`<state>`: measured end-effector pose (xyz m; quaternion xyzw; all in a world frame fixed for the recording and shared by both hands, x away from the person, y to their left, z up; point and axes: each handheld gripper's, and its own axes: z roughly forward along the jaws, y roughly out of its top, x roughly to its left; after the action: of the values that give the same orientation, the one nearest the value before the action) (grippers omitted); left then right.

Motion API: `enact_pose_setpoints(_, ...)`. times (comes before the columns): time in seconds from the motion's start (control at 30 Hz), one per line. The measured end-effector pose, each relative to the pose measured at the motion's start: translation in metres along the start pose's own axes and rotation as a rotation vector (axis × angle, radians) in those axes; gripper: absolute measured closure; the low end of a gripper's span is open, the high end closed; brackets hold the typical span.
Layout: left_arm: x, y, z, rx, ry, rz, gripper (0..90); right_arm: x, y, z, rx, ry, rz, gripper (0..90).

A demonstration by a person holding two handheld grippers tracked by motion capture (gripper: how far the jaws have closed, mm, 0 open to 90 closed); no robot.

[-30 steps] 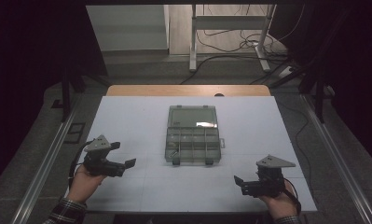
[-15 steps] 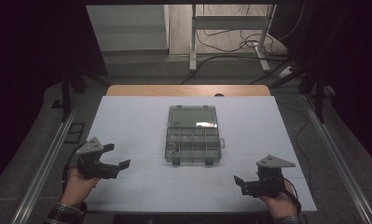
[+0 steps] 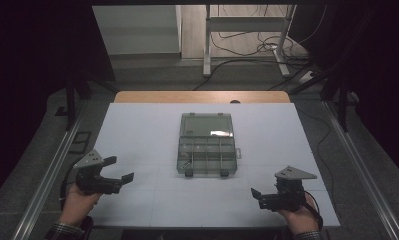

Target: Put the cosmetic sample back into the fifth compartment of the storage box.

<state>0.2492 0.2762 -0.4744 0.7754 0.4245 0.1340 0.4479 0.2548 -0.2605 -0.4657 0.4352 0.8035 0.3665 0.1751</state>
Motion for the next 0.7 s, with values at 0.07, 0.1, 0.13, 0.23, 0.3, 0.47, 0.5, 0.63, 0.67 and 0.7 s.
enact_pose_setpoints(0.07,0.0,-0.001,-0.001,-0.001,0.001,-0.001,5.4,0.0,0.0,0.0,0.0,0.0,0.0,0.0)
enact_pose_setpoints(0.1,0.0,-0.001,-0.001,-0.002,0.002,-0.004,5.4,0.0,0.0,0.0,0.0,0.0,0.0,0.0)
enact_pose_setpoints(0.13,0.0,-0.002,-0.002,-0.002,0.002,-0.004,5.4,0.0,0.0,0.0,0.0,0.0,0.0,0.0)
enact_pose_setpoints(0.23,0.001,-0.003,-0.004,-0.004,0.005,-0.008,5.4,0.0,0.0,0.0,0.0,-0.001,0.001,0.0)
enact_pose_setpoints(0.3,0.001,-0.005,-0.005,-0.006,0.007,-0.01,5.4,0.0,0.0,0.0,0.0,-0.001,0.001,0.0)
enact_pose_setpoints(0.47,0.002,-0.008,-0.009,-0.011,0.01,-0.02,5.4,0.0,0.0,0.0,0.001,-0.001,0.0,0.0)
enact_pose_setpoints(0.5,0.003,-0.008,-0.01,-0.011,0.011,-0.021,5.5,0.0,0.0,0.0,0.0,-0.002,0.0,0.0)
enact_pose_setpoints(0.63,0.004,-0.011,-0.013,-0.012,0.014,-0.03,5.4,0.0,0.0,0.0,0.0,-0.002,0.001,0.0)
enact_pose_setpoints(0.67,0.004,-0.012,-0.014,-0.013,0.015,-0.032,5.4,0.0,0.0,0.0,0.0,-0.002,0.001,0.0)
enact_pose_setpoints(0.7,0.005,-0.012,-0.014,-0.015,0.016,-0.035,5.4,0.0,0.0,0.0,0.0,-0.003,0.001,0.0)
